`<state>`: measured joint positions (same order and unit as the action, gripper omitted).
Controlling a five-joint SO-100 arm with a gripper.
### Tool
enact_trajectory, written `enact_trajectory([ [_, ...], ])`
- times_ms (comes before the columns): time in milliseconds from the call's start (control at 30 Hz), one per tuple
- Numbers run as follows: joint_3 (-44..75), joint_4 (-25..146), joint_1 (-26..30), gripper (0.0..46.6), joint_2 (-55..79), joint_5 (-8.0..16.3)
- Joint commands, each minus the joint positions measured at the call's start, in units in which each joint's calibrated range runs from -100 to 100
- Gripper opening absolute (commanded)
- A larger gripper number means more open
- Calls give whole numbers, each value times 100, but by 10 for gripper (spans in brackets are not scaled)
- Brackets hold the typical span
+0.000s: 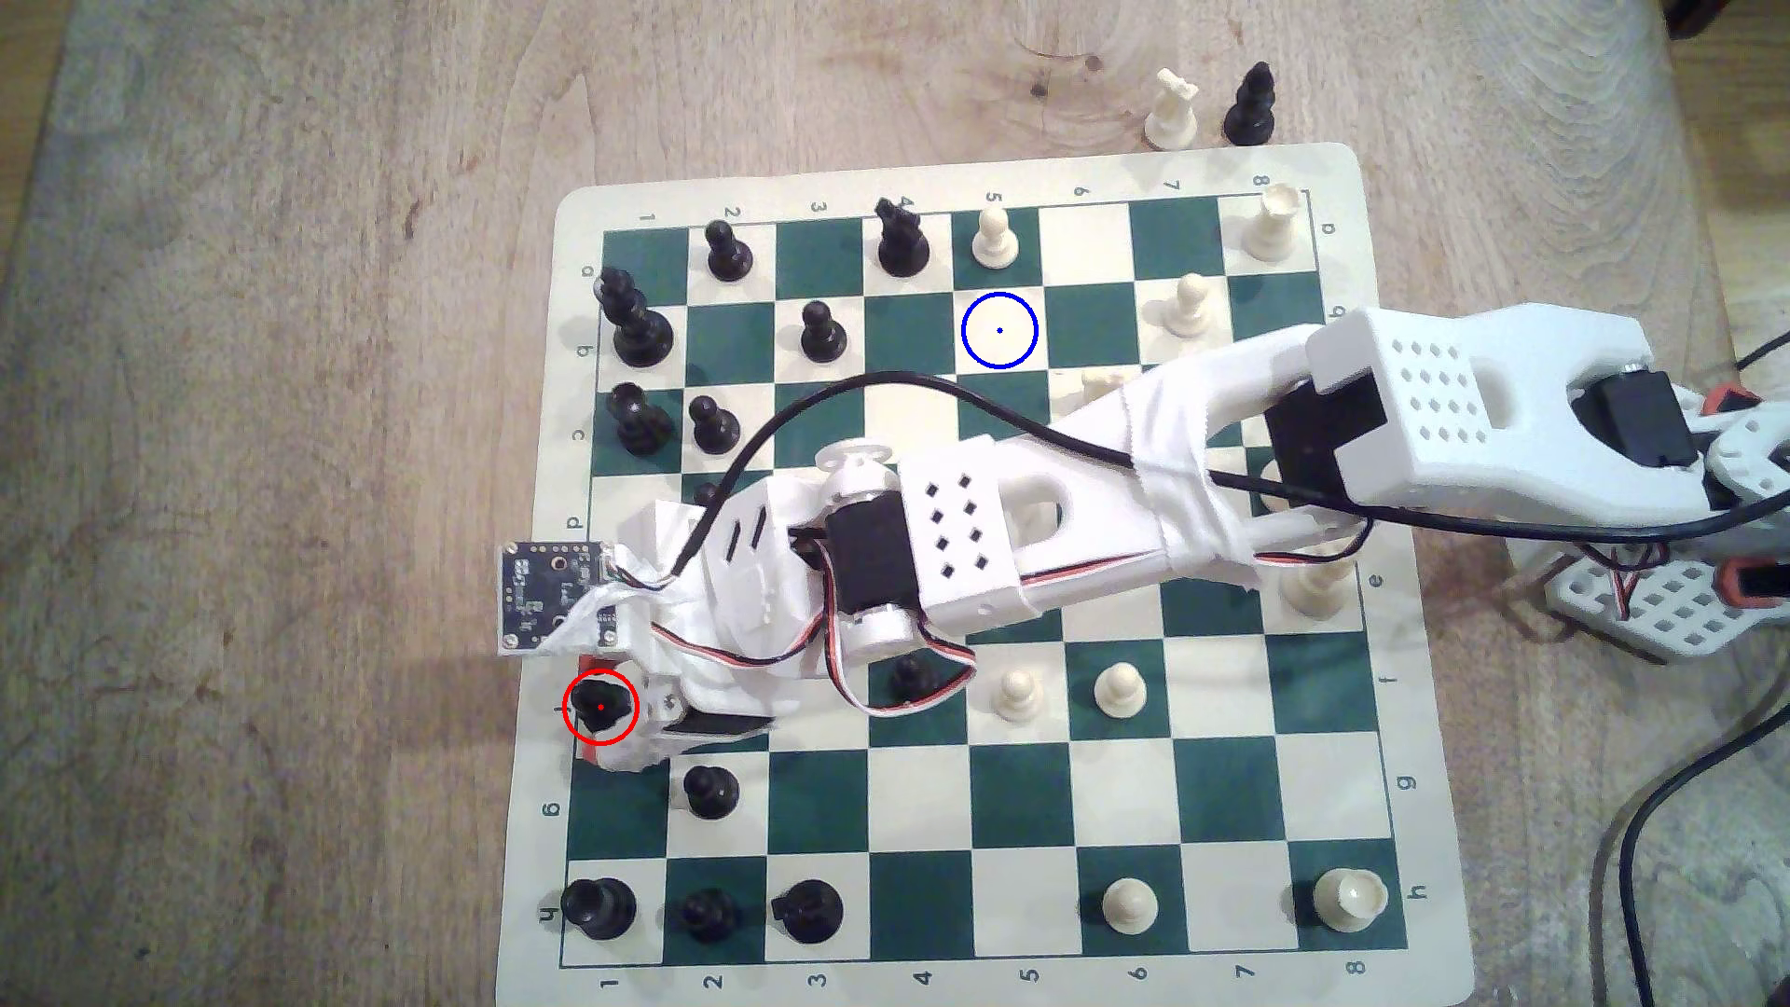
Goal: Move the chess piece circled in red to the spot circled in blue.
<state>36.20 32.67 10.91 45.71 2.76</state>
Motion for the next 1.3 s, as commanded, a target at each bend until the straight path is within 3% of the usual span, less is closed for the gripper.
enact_trajectory([
  [0,705,-155,0,129,-233,39],
  [467,723,-204,31,105,-97,44],
  [567,759,-204,47,83,-88,44],
  [733,759,-163,78,3,-97,44],
  [1100,705,-163,78,3,-419,63],
  [1267,-591,-319,101,3,-1693,83],
])
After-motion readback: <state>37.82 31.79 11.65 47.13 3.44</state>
